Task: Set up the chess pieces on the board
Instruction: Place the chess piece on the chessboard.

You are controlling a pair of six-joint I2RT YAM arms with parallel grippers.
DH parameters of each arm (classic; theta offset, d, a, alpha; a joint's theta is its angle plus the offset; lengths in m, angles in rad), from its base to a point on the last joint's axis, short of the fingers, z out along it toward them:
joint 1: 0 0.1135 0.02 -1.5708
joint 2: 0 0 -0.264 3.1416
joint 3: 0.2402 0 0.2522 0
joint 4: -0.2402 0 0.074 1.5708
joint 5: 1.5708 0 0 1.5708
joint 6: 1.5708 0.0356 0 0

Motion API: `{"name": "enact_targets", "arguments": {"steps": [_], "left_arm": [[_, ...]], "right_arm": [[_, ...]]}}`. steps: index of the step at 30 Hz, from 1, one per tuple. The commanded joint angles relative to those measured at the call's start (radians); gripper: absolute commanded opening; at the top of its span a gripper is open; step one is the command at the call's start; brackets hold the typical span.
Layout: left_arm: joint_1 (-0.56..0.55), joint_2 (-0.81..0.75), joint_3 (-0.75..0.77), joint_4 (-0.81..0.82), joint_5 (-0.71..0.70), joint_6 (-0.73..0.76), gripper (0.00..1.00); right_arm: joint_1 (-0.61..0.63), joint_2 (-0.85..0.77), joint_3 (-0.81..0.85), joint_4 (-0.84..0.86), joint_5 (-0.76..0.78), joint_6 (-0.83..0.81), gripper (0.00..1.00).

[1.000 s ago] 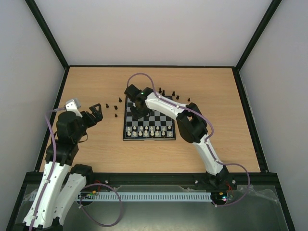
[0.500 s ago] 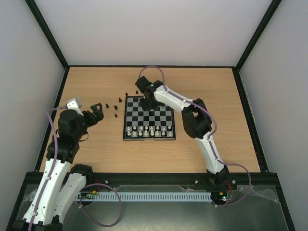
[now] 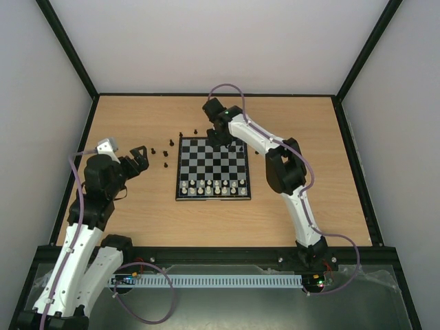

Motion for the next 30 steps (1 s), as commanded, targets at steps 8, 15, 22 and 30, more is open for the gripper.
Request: {"name": "enact_targets", "arguments": {"steps": [8,15,22,30], "left_arm": [[-0.002,0.018,-0.012,0.037,0.021,0.012,1.00],[-0.002,0.025,-0.010,0.040,0.030,0.010,0.99],[-0.002,0.034,-0.009,0.047,0.040,0.010,0.99],[-0.001,0.056,-0.009,0.053,0.065,0.007,0.99]], "right_arm": [[-0.004,0.038,0.006,-0.087,0.064,-0.006,0.02],[-0.013,0.049,0.005,-0.092,0.062,-0.004,0.03],[-0.016,0.051,-0.012,-0.090,0.063,-0.001,0.04],[-0.018,0.046,-0.031,-0.085,0.063,0.002,0.11]]}}
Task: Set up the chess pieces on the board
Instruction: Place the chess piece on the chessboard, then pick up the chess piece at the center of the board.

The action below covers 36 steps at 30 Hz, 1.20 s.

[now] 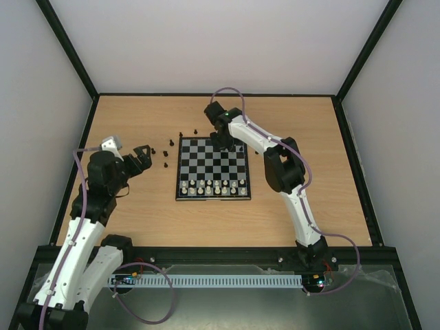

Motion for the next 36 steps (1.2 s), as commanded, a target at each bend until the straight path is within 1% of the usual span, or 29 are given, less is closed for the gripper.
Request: {"name": "enact_targets", "arguments": {"steps": [1,4,9,14,15,19,23,25,30,36], "left_arm": [[-0.002,0.013,-0.007,0.022,0.025,0.005,1.00],[-0.002,0.010,-0.008,0.022,0.026,0.006,0.99],[-0.002,0.012,-0.007,0.024,0.028,0.006,0.99],[-0.002,0.014,-0.003,0.023,0.032,0.007,0.99],[-0.002,0.015,-0.002,0.023,0.033,0.007,0.99],[-0.002,0.023,0.000,0.029,0.048,0.010,1.00],[-0.002,0.038,0.006,0.035,0.070,0.016,0.99],[-0.002,0.050,0.013,0.036,0.080,0.019,0.99],[-0.002,0.072,0.020,0.053,0.110,0.022,0.99],[-0.002,0.079,0.026,0.057,0.124,0.027,0.99]], "right_arm": [[-0.006,0.014,-0.021,-0.055,0.008,0.000,0.12],[-0.006,0.011,-0.024,-0.056,0.005,-0.001,0.12],[-0.005,-0.006,-0.029,-0.056,0.004,0.002,0.25],[-0.005,-0.082,-0.046,-0.028,-0.004,0.008,0.26],[-0.005,-0.103,-0.057,-0.020,0.006,0.011,0.28],[-0.018,-0.222,-0.156,0.031,0.064,0.022,0.31],[-0.077,-0.358,-0.310,0.096,0.056,0.053,0.34],[-0.115,-0.391,-0.366,0.109,0.044,0.064,0.35],[-0.184,-0.396,-0.460,0.118,0.023,0.077,0.35],[-0.224,-0.355,-0.498,0.128,0.022,0.075,0.34]]}}
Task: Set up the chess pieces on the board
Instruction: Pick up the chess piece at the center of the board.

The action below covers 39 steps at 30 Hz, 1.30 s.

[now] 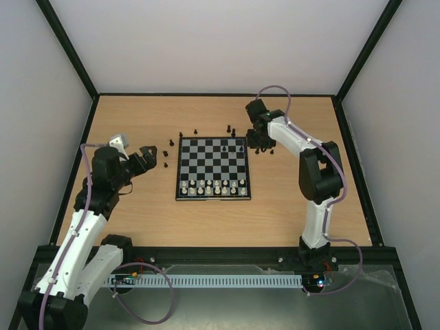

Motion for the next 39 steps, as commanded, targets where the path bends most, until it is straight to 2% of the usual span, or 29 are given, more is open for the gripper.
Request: {"name": "enact_targets", "arguments": {"steps": [1,8,21,31,39], "left_arm": [[-0.002,0.001,0.026,0.028,0.028,0.017,0.99],[-0.002,-0.002,0.023,0.028,0.028,0.018,0.99],[-0.002,-0.002,0.026,0.027,0.019,0.017,1.00],[-0.002,-0.001,0.026,0.028,0.018,0.016,0.99],[-0.002,0.001,0.026,0.029,0.015,0.016,0.99]], "right_arm": [[-0.018,0.038,-0.029,-0.015,0.006,0.010,0.35],[-0.042,0.073,-0.053,0.018,-0.088,-0.003,0.34],[-0.044,0.169,0.053,0.004,-0.080,-0.013,0.33],[-0.047,0.177,0.078,-0.012,-0.065,-0.011,0.09],[-0.048,0.149,0.172,-0.032,-0.107,-0.011,0.07]]}}
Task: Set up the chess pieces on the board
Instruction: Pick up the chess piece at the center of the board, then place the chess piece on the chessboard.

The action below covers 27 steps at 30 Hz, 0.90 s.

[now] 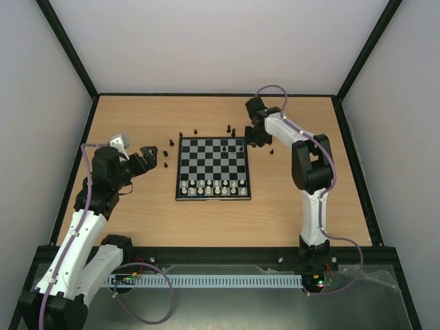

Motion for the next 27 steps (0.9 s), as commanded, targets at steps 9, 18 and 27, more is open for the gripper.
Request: {"name": "enact_targets", "arguments": {"steps": [9,18,27], "left_arm": [[0.000,0.004,0.029,0.030,-0.009,0.008,0.99],[0.000,0.003,0.027,0.029,-0.015,0.008,0.99],[0.000,0.002,0.028,0.028,-0.010,0.005,1.00]], "right_arm": [[0.024,0.072,0.207,-0.113,-0.053,-0.022,0.08],[0.063,0.140,0.290,-0.155,-0.057,-0.037,0.08],[0.084,0.172,0.315,-0.172,-0.052,-0.038,0.12]]}}
